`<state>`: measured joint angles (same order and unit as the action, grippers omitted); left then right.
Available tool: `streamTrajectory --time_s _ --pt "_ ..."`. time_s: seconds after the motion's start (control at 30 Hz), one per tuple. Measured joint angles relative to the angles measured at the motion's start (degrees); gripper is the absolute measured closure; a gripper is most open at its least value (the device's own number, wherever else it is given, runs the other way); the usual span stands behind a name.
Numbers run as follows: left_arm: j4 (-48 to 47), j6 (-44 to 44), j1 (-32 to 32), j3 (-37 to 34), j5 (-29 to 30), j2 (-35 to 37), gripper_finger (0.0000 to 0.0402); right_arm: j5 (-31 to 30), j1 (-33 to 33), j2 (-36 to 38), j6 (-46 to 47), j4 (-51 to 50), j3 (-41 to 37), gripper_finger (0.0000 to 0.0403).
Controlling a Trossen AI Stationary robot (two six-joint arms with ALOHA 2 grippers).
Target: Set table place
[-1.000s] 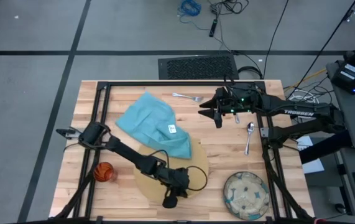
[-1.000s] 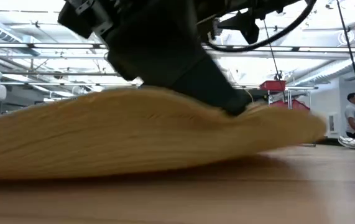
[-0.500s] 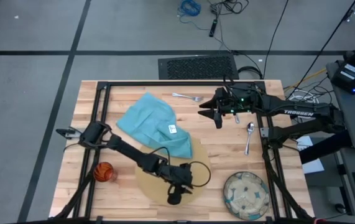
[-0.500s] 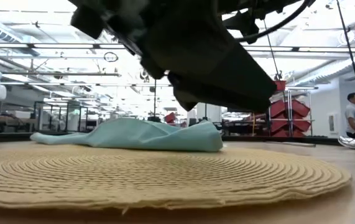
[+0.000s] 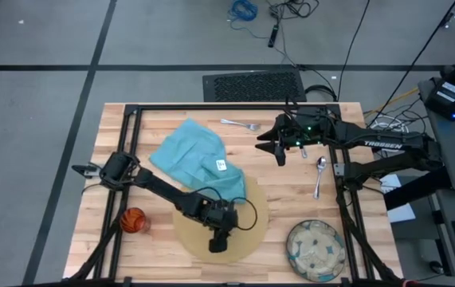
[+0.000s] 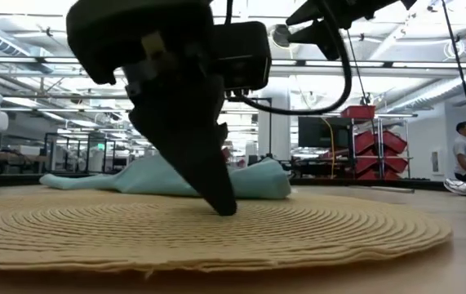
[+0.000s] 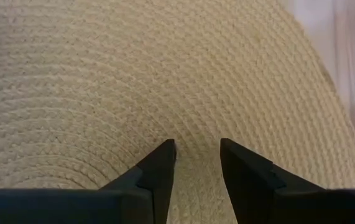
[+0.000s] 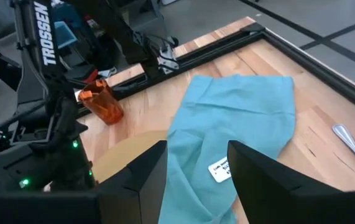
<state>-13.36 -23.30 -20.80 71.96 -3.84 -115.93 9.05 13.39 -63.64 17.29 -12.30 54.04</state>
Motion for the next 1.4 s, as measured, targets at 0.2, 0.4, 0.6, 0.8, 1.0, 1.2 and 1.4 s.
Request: streamTrajectory --time_s 0.2,0.4,0.6,0.8,1.0,1.2,1.4 --pt "6.01 3.26 1.78 -0.17 1.31 -0.36 0.0285 -0.01 0.0 0.0 -0.38 0.52 0.0 0.0243" --pt "7.64 4.36 3.69 -0.17 1.09 -0.36 0.0285 -0.01 0.0 0.0 -0.19 0.17 0.0 0.0243" --pt "7.76 6.5 2.92 2.44 0.65 1.0 0.0285 -0.01 0.0 0.0 -0.36 0.14 0.0 0.0243" --pt "-6.24 11.86 2.64 6.91 9.62 8.67 0.0285 -0.01 0.0 0.0 -0.11 -0.01 0.0 0.0243" --pt "-31.72 11.3 2.78 7.22 29.48 17.86 0.0285 -0.28 -1.42 -0.7 0.75 -3.03 0.0 0.0243" --pt "-45.56 4.07 3.15 3.48 38.8 23.87 0.0285 -3.62 -4.64 -5.59 1.56 -5.98 0.0 0.0243" --pt "-36.78 2.6 6.62 -9.99 39.88 32.97 0.0285 -4.7 -5.07 -13.59 1.56 -5.62 0.0 0.0243"
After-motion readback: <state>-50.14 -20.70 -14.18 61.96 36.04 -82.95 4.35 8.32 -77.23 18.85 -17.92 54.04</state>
